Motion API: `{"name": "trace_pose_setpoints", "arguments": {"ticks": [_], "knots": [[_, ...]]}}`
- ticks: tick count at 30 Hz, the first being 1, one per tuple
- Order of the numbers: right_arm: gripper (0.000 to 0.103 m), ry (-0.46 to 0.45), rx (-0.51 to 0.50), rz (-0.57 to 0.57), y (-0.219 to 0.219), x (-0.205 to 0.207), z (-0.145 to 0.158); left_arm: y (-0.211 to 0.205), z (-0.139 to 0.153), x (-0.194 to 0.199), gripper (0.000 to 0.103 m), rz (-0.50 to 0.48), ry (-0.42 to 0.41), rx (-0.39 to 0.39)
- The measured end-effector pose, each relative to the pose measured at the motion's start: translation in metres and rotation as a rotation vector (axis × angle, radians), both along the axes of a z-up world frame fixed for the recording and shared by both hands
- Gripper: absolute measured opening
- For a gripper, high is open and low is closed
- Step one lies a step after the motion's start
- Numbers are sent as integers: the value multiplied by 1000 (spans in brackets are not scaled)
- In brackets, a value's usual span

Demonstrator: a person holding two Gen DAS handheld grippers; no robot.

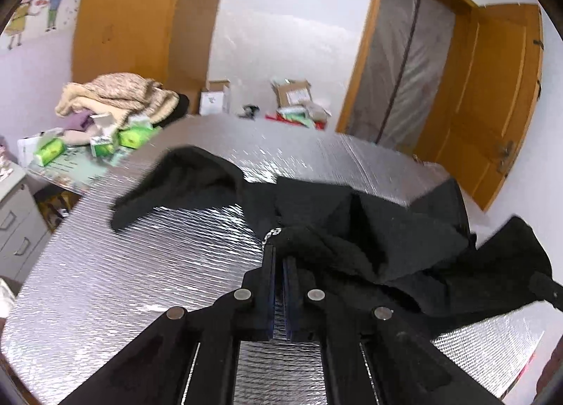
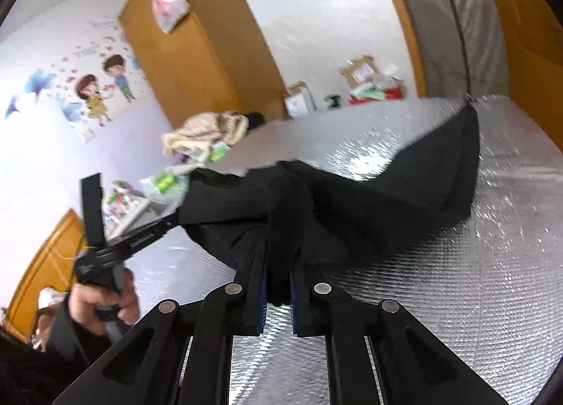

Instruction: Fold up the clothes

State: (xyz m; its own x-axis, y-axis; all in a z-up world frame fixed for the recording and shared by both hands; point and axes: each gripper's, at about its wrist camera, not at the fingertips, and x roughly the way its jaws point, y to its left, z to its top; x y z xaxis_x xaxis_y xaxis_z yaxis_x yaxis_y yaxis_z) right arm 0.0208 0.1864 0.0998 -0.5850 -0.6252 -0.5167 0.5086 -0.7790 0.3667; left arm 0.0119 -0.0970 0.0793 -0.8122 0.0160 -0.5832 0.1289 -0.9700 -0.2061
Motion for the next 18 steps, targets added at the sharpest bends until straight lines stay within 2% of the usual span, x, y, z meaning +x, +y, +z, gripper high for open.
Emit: {"name": "trace_pose_setpoints", "arguments": {"ticks": [3, 6, 9, 11, 13, 18], "knots": [[10, -6, -24, 106, -7, 13, 6, -16, 2, 15, 3, 46, -6, 2], [14, -64, 47, 250, -29, 23, -7, -32, -1, 31, 3, 92, -31, 3], [15, -110, 108, 286, -43, 28, -24, -47, -15, 40, 3, 131, -94, 15], [19, -112, 88, 279, -42, 28, -27, -55, -26, 44, 3, 154, -134, 31], [26, -89, 48, 242, -35, 26, -23, -61, -26, 50, 4, 167, -135, 32], [29, -65, 16, 57, -10, 2, -22, -73, -24, 57, 4, 201, -121, 31]]}}
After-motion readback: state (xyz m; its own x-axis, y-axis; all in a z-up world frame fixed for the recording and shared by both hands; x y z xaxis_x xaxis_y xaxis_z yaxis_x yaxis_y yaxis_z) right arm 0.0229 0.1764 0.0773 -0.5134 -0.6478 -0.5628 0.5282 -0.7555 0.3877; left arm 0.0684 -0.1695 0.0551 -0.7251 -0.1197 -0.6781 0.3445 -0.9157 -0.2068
